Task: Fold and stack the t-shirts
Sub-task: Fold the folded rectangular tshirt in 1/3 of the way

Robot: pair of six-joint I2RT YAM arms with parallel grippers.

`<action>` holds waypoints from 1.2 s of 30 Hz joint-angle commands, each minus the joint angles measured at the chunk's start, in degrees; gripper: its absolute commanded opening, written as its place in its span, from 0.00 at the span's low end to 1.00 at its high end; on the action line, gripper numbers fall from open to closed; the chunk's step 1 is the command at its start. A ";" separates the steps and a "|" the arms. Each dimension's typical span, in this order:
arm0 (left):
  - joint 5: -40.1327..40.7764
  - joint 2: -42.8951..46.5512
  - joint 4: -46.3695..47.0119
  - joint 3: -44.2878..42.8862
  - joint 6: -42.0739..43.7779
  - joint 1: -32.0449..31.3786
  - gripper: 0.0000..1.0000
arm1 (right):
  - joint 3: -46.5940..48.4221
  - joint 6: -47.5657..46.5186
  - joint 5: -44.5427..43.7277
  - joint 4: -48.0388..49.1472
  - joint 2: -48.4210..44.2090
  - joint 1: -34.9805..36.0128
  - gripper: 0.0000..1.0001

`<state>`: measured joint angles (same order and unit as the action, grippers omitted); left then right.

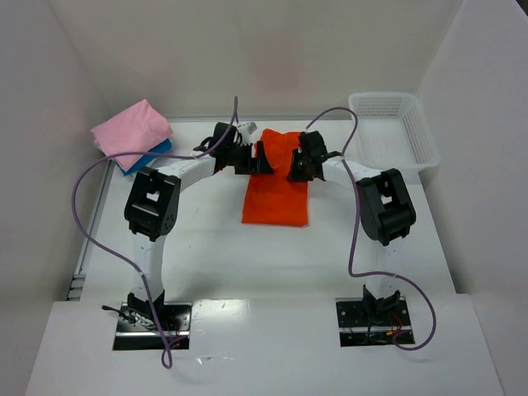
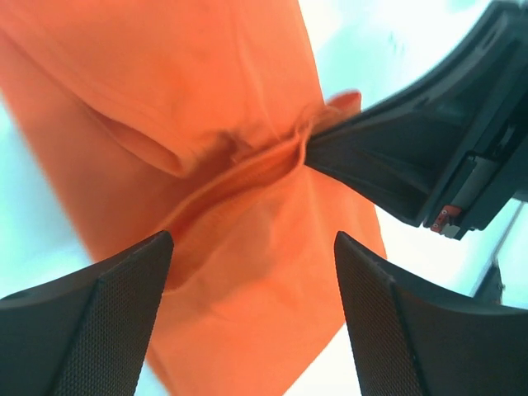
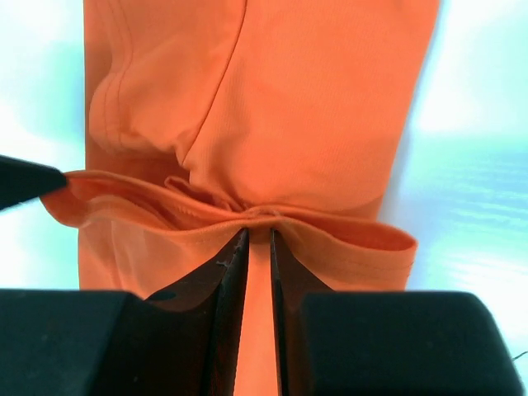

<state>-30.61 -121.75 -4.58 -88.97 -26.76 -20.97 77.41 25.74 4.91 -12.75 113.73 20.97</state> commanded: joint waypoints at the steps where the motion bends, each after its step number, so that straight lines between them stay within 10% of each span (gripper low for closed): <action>1: 1.17 -0.41 0.80 -2.88 2.59 1.20 0.88 | 3.18 -1.39 -1.65 2.73 0.44 -1.19 0.22; 17: 4.33 18.38 -5.88 10.54 6.56 0.41 0.97 | -8.03 -0.25 -0.34 2.73 -18.97 -2.95 0.39; 36: 4.95 19.46 -15.11 22.61 0.13 -2.41 0.98 | -30.56 5.11 3.09 -3.24 -31.30 -1.90 0.67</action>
<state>-25.67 -102.41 -19.84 -66.52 -25.04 -22.52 47.22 30.06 7.62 -16.45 83.66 18.41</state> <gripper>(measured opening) 0.983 0.664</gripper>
